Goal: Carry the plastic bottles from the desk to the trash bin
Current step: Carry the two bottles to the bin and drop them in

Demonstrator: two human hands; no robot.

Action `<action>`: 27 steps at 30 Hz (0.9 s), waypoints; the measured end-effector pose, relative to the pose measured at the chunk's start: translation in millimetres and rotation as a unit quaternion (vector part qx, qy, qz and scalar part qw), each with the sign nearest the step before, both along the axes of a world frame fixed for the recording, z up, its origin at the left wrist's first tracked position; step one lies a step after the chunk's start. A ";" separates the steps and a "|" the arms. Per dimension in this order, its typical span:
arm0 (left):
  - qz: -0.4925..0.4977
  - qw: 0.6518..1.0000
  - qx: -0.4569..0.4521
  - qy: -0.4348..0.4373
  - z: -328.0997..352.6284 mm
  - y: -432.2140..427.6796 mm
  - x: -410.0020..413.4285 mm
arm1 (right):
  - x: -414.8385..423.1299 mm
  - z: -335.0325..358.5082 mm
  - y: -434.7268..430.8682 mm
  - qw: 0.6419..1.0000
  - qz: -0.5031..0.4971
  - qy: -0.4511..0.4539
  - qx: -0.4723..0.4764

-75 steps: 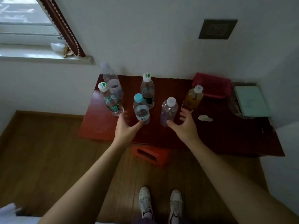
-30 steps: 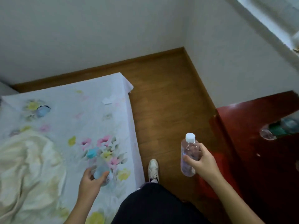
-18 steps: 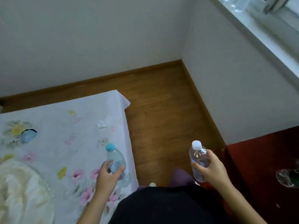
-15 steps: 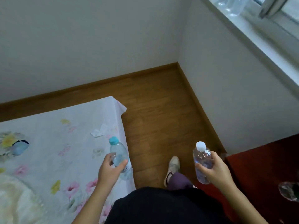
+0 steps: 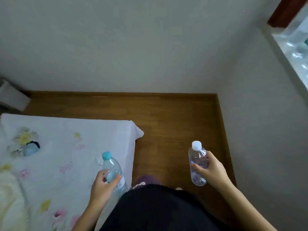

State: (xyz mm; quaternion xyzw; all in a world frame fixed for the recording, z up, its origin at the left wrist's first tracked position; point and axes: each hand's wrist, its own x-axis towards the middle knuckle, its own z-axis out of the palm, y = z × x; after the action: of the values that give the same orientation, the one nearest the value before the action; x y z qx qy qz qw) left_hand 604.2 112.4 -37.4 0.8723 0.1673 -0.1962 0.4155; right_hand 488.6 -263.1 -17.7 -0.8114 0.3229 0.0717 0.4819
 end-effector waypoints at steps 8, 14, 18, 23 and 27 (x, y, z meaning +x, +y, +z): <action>0.143 0.989 -0.022 0.026 -17.3 -22.1 97.2 | 189.5 2.4 -57.1 0.996 0.079 -0.020 -0.022; 0.070 0.995 -0.052 0.049 -23.2 -98.5 241.5 | 273.5 -7.1 -106.6 0.998 0.021 0.018 -0.050; 0.000 0.997 -0.081 0.012 -4.3 -153.4 341.8 | 325.8 -4.9 -141.4 0.997 -0.007 0.040 -0.062; -0.002 0.993 -0.112 -0.028 21.1 -190.1 447.5 | 419.3 -8.7 -171.9 0.996 0.001 0.056 -0.074; 0.053 0.991 -0.121 -0.013 16.2 -177.2 520.8 | 539.3 -20.6 -176.3 0.993 0.067 0.054 -0.082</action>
State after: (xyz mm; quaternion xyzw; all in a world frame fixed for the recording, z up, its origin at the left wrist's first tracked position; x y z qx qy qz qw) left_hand 1125.0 -64.8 -21.2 0.8079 0.1830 -0.1812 0.5300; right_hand 1028.0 -439.4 -38.3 -0.8630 0.2986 0.1208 0.3893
